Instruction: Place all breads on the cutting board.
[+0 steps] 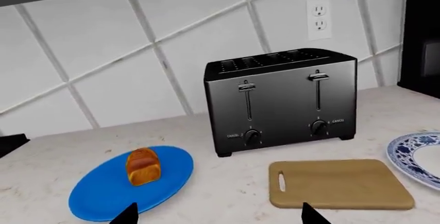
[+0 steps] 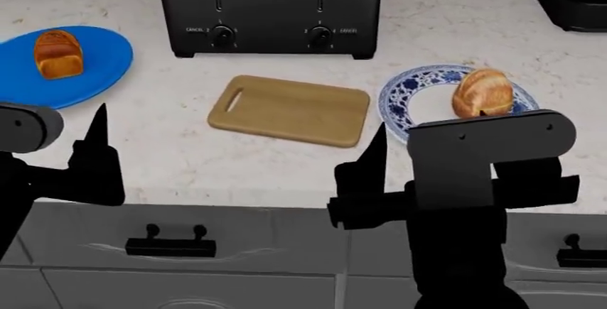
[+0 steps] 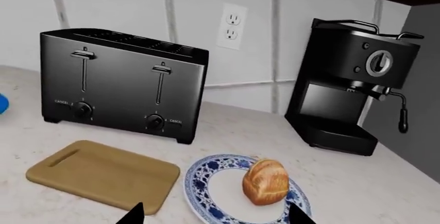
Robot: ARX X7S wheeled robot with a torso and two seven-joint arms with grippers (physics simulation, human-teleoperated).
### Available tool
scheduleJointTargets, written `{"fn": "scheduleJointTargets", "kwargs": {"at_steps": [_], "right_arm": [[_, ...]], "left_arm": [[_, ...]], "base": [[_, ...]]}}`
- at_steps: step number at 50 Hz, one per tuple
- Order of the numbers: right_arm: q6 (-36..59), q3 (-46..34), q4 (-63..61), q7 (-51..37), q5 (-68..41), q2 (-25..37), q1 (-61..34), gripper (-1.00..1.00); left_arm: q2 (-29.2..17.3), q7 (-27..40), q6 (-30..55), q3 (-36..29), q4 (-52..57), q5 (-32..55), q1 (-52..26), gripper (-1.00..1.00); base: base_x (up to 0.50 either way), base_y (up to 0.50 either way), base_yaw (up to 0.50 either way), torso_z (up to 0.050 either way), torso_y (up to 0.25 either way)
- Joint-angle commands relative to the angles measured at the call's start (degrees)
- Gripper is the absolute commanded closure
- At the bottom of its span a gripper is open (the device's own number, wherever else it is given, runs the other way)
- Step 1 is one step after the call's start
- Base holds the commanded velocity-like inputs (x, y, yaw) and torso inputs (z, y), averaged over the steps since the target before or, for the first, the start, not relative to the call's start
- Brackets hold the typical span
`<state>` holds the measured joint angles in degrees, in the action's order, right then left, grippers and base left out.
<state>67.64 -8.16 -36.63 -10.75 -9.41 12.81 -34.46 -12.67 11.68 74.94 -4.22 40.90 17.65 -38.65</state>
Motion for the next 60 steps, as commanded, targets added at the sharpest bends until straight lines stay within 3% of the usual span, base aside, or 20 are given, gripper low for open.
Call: {"fn": "scheduleJointTargets", "kwargs": {"at_steps": [1,5,9,11,18,60], "right_arm": [[0.0,0.6,-0.2,0.3,-0.7,0.0,-0.3,-1.0],[0.1,0.7,-0.8,0.3,-1.0,0.0,0.1,-1.0],[0.2,0.9,-0.7,0.3,-1.1,0.1,-0.1,-1.0],[0.0,1.1,-0.1,0.3,-1.3,-0.1,0.0,-1.0],[0.3,0.5,-0.5,0.0,-1.2,0.4,-0.3,-1.0],[1.0,-0.3,-2.1,-1.5,-1.5,1.3,-1.2,-1.0]], "left_arm": [[0.0,0.4,-1.0,-0.8,-0.2,0.0,0.7,-1.0],[0.5,0.4,5.3,0.8,1.4,1.5,-3.9,-1.0],[-0.2,0.4,-0.3,-0.3,-0.5,0.4,-0.4,-1.0],[0.2,0.5,3.7,0.2,-0.2,1.1,-3.6,-1.0],[0.5,1.0,6.1,0.2,0.9,1.7,-5.3,-1.0],[-0.9,2.1,6.2,0.2,2.1,2.9,-5.1,-1.0]], "base": [[0.2,0.07,0.0,0.0,0.0],[0.21,0.02,0.0,0.0,0.0],[0.22,0.0,0.0,0.0,0.0],[0.22,0.0,0.0,0.0,0.0],[0.22,0.07,0.0,0.0,0.0],[0.23,0.05,0.0,0.0,0.0]]}}
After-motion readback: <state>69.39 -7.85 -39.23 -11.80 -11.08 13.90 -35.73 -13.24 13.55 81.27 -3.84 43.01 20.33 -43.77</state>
